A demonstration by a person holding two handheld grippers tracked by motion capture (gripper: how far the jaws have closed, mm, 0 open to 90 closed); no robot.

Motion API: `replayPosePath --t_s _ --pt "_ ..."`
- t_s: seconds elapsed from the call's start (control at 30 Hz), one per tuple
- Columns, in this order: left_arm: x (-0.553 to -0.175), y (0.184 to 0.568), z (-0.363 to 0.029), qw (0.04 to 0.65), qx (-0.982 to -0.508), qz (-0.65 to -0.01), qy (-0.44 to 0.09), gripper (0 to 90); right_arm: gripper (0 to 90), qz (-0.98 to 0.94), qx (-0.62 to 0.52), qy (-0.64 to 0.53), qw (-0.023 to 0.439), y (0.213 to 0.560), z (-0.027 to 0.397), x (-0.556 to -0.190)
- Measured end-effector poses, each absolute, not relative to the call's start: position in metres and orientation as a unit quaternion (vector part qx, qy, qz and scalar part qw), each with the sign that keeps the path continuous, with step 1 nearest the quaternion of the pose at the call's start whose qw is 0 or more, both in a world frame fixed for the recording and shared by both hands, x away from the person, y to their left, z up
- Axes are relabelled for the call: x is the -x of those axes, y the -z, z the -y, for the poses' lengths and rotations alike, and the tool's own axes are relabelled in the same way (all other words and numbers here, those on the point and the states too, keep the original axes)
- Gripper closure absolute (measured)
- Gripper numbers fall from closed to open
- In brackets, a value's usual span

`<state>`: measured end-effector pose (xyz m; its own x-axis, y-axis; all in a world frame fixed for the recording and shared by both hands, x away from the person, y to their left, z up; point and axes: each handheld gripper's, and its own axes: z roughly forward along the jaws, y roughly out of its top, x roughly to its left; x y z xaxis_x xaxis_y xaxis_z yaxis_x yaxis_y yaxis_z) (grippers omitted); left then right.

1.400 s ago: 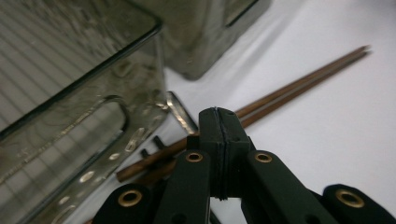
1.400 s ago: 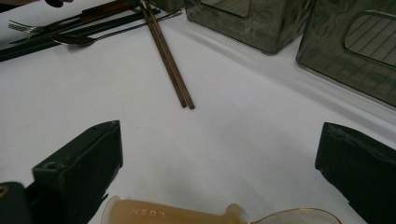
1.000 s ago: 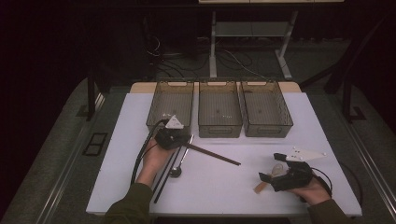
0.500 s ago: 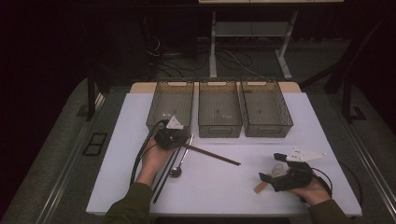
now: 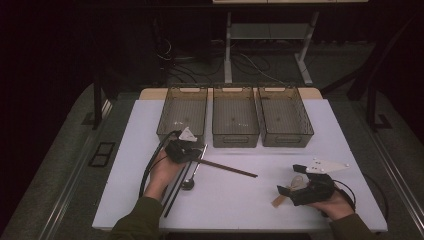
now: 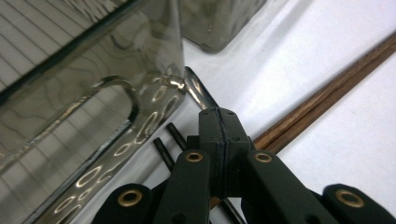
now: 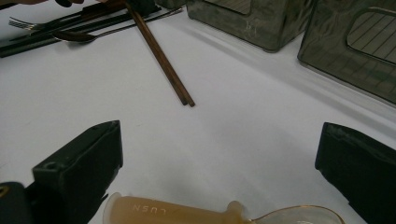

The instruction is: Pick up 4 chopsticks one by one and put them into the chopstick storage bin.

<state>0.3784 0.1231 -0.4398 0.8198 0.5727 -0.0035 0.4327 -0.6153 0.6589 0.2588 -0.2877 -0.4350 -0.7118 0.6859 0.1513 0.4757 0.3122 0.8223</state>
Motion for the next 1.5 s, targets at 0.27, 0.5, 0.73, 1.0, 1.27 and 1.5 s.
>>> replayPosePath --t_s 0.27,0.5,0.73,1.0,1.27,1.5 --pt "-0.37 0.439 -0.123 0.324 -0.902 -0.268 -0.098 89.2 1.1 -0.803 -0.361 -0.461 0.113 0.435 0.287 -0.259" --pt "-0.362 0.438 -0.123 0.317 -0.909 -0.257 -0.087 89.2 1.1 -0.804 -0.359 -0.46 0.113 0.435 0.287 -0.259" --pt "-0.356 0.436 -0.127 0.318 -0.914 -0.239 -0.076 89.2 1.1 -0.804 -0.361 -0.459 0.114 0.435 0.288 -0.259" --pt "-0.344 0.435 -0.127 0.319 -0.916 -0.236 -0.06 89.2 1.1 -0.803 -0.362 -0.46 0.112 0.435 0.288 -0.259" --pt "-0.332 0.435 -0.125 0.319 -0.918 -0.23 -0.052 89.2 1.1 -0.803 -0.362 -0.461 0.112 0.435 0.288 -0.258" --pt "-0.328 0.434 -0.127 0.319 -0.919 -0.225 -0.05 89.2 1.1 -0.802 -0.362 -0.461 0.112 0.435 0.288 -0.259"
